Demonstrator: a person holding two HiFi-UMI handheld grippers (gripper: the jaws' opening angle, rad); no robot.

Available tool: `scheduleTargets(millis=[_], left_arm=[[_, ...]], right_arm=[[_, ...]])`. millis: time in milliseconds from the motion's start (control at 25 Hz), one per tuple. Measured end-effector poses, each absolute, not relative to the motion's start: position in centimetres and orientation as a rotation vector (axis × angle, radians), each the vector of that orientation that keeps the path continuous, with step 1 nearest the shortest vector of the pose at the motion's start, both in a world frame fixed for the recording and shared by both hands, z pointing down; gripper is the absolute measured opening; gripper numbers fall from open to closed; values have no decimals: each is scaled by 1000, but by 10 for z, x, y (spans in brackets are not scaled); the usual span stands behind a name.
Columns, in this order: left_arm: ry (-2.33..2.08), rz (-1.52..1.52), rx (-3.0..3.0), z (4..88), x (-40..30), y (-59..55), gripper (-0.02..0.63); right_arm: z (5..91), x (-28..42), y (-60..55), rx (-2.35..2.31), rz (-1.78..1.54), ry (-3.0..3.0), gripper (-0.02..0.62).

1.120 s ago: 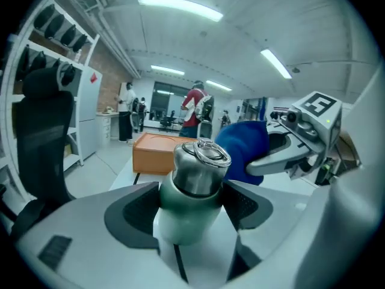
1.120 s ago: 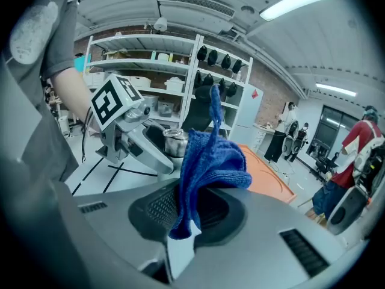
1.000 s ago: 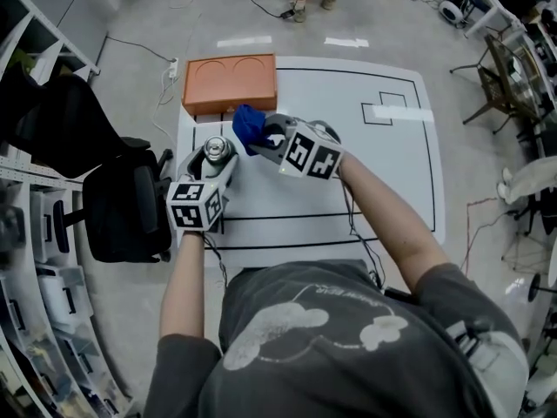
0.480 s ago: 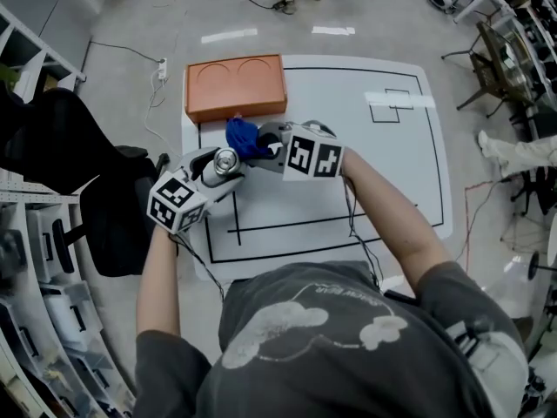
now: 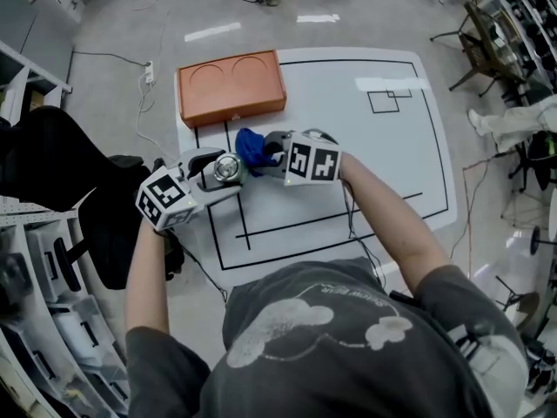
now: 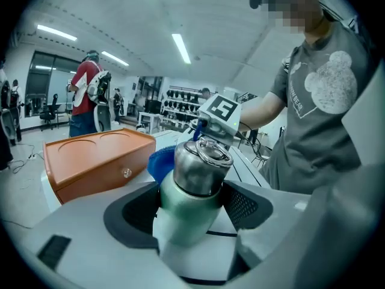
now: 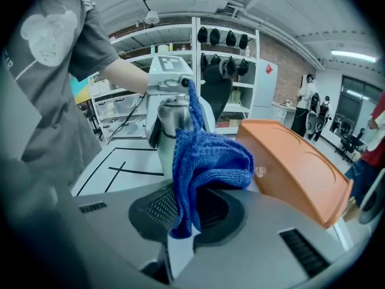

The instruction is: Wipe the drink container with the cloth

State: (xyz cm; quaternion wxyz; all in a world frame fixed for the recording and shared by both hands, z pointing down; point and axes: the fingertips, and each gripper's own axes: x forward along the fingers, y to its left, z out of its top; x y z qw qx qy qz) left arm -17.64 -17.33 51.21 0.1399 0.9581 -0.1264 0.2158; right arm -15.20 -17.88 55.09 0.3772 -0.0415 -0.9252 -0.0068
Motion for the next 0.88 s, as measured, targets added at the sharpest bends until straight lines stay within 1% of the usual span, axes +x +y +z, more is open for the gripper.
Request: scheduleTargets(millis=[200,440,560,720,880], left_arm=[[-405,592,2729,512,-177,-176,330],[-585,605,2665,515,-176,-174,330],[-744,560,2621,511,-183,-174,330],[-974,412,2518,499,-191,-168,330],[-1292,291,2338,497,-195,-168,333]], right_arm=[[558,-151,-181,-52,4,-2370,43],[555,-146,-181,-29,-33,-2371,43],[550,-144,-179,-27,-57,-2380,43],[541,-139,-178,12,-74,-2405,43],[534,-130,-175,45,-102,-2423,43]])
